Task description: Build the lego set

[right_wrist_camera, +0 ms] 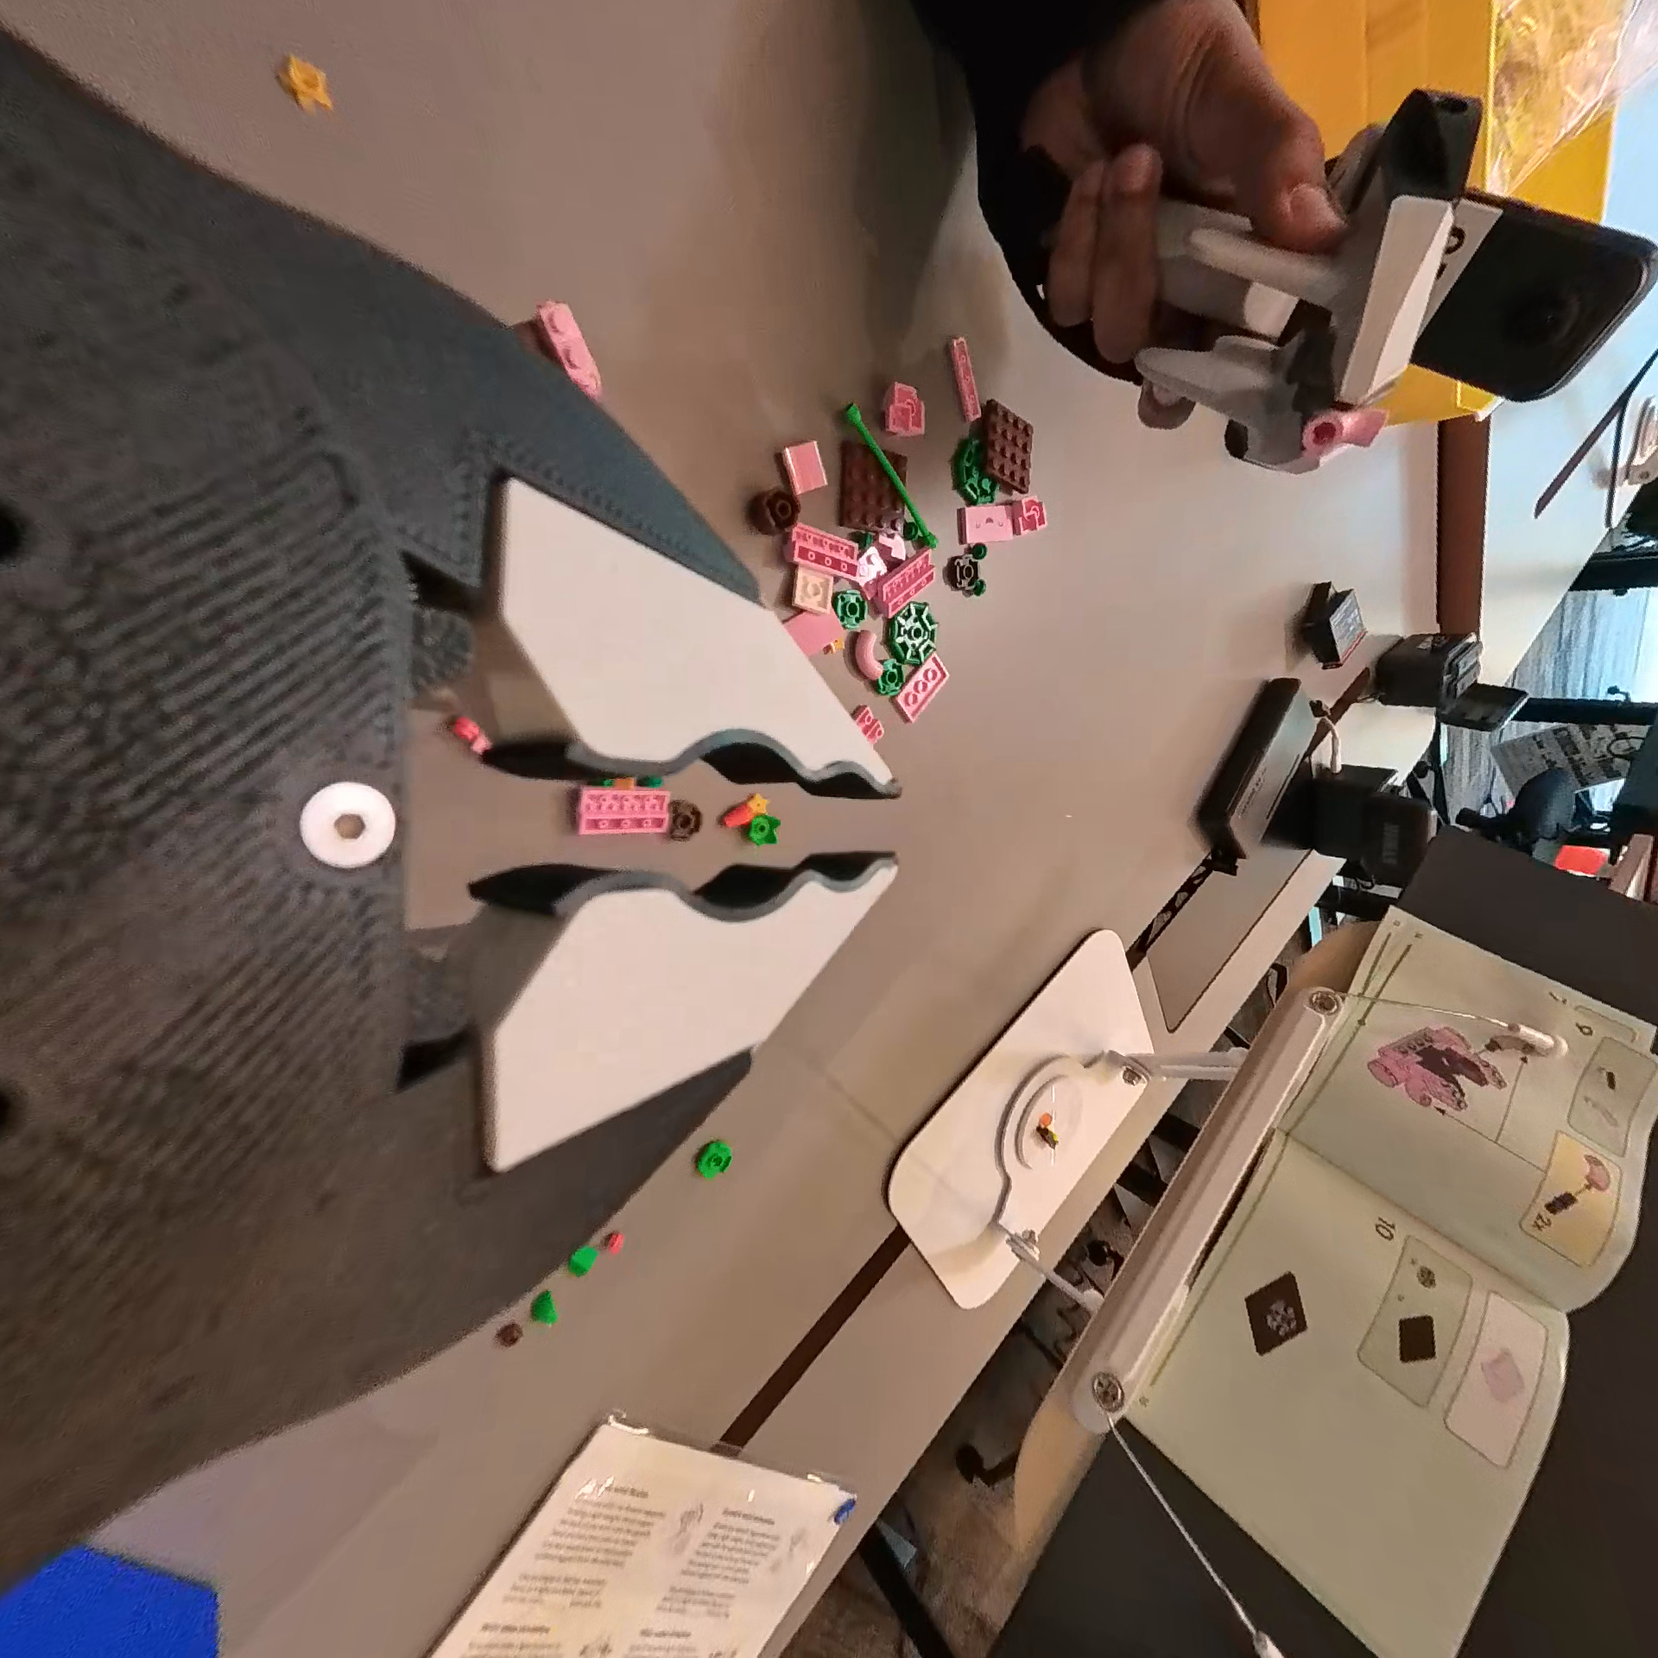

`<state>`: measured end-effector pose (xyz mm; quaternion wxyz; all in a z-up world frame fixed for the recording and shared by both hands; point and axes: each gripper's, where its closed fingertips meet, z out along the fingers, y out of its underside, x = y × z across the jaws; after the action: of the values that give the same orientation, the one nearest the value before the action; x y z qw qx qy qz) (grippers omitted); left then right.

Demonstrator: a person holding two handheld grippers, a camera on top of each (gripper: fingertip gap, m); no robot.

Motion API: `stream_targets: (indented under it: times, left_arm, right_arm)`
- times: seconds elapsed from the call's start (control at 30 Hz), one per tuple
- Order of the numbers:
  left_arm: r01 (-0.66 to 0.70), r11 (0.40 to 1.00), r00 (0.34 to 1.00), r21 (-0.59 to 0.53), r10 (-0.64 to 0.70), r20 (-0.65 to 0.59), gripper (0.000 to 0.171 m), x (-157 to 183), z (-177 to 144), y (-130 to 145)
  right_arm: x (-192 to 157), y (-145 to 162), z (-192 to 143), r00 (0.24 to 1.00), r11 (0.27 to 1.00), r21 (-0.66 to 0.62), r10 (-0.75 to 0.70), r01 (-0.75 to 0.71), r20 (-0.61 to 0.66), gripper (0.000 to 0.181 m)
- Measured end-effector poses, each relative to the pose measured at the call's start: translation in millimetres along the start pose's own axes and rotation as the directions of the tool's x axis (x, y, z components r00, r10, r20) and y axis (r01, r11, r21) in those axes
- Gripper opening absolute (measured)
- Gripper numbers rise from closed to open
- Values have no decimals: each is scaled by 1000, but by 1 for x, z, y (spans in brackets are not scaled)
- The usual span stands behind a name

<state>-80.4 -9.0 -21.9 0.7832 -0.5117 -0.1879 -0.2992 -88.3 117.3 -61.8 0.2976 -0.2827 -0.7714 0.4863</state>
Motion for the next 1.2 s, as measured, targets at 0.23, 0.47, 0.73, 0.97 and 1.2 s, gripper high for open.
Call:
stream_targets:
  times: [0.23,0.47,0.73,0.97,1.2]
  left_arm:
    - [1,1000,1000,-3,-1,-10,3,3,2,1]
    - [-9,1000,1000,-5,9,-23,3,9,3,0]
    - [-23,1000,1000,-20,23,-20,4,11,4,1]
    - [-13,1000,1000,-13,13,-3,4,3,-3,-6]
    - [24,1000,1000,8,-24,-3,4,-6,-9,-10]
  right_arm:
    - [92,19,29,935,950,48,312,-309,-167,36]
    - [244,61,63,769,876,107,467,-470,-436,43]
    - [374,111,110,699,876,-27,366,-482,-614,39]
    - [383,130,161,916,944,-207,168,-255,-363,41]
    - [395,138,188,946,921,-264,229,-287,-229,35]
